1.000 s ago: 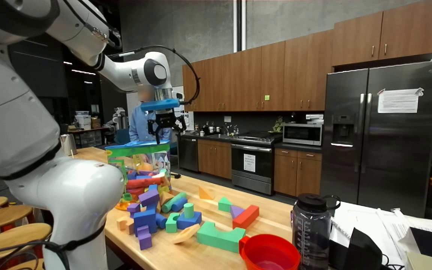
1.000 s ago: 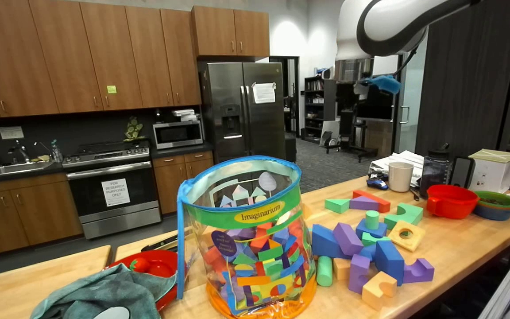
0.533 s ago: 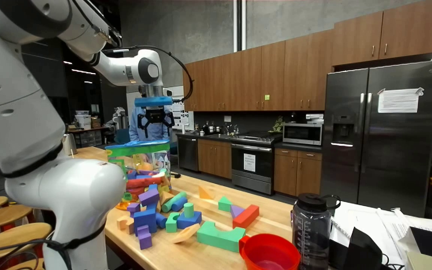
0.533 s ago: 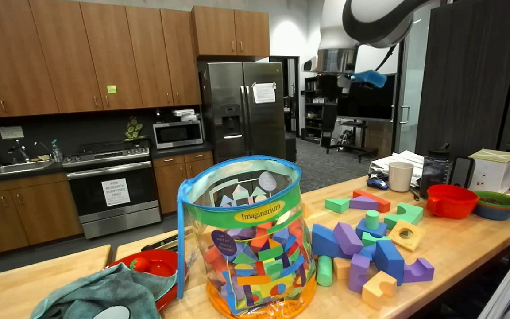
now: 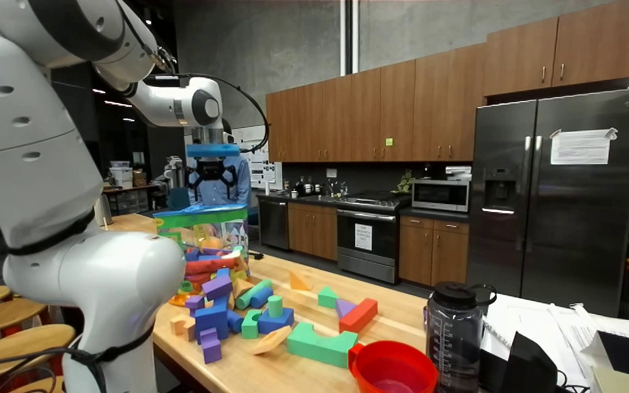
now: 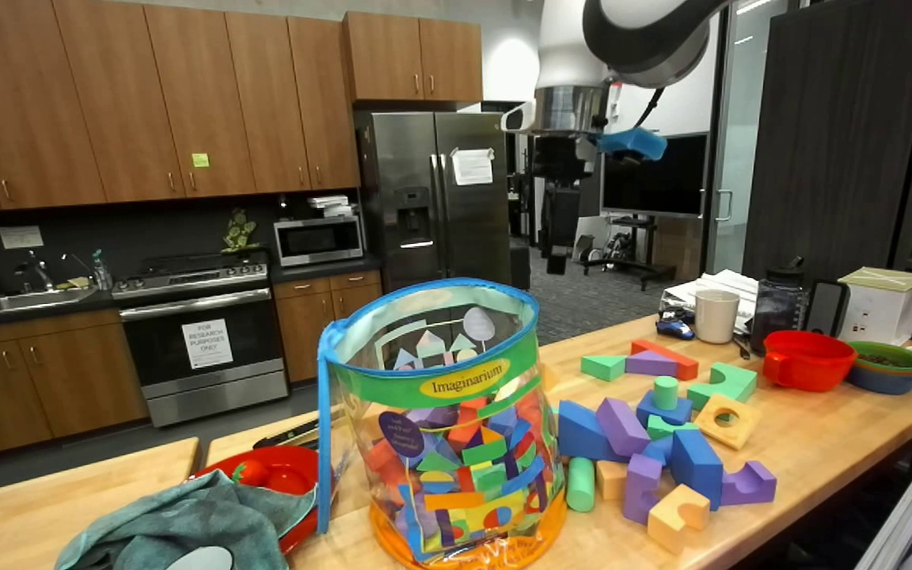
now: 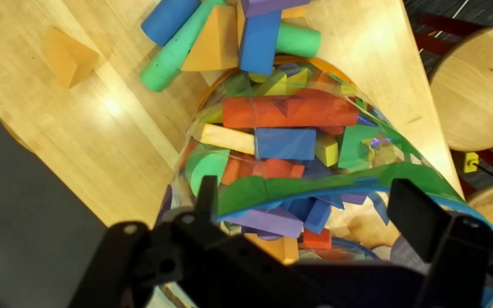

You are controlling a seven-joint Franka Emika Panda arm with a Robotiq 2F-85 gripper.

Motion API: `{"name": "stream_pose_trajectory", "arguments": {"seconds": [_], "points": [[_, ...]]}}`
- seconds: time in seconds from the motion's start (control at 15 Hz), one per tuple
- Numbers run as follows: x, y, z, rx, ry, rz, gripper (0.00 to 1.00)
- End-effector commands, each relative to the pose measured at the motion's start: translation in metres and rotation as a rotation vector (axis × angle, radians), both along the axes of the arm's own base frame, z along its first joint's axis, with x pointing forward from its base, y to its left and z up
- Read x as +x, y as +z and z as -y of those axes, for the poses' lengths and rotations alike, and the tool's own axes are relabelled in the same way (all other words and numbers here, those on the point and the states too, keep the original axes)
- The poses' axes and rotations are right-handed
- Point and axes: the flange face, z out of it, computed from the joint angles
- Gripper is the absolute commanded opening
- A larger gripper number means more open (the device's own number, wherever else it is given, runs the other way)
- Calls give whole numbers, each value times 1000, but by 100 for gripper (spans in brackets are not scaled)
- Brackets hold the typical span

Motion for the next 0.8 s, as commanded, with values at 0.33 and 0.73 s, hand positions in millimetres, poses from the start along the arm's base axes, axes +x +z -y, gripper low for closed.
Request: {"name": "stream_pose_trajectory", "arguments": {"seconds": [0.33,0.73], "points": [[45,5,-62,-178,-76,94,100],[55,-3,-117,-263,-61,112,100]]}}
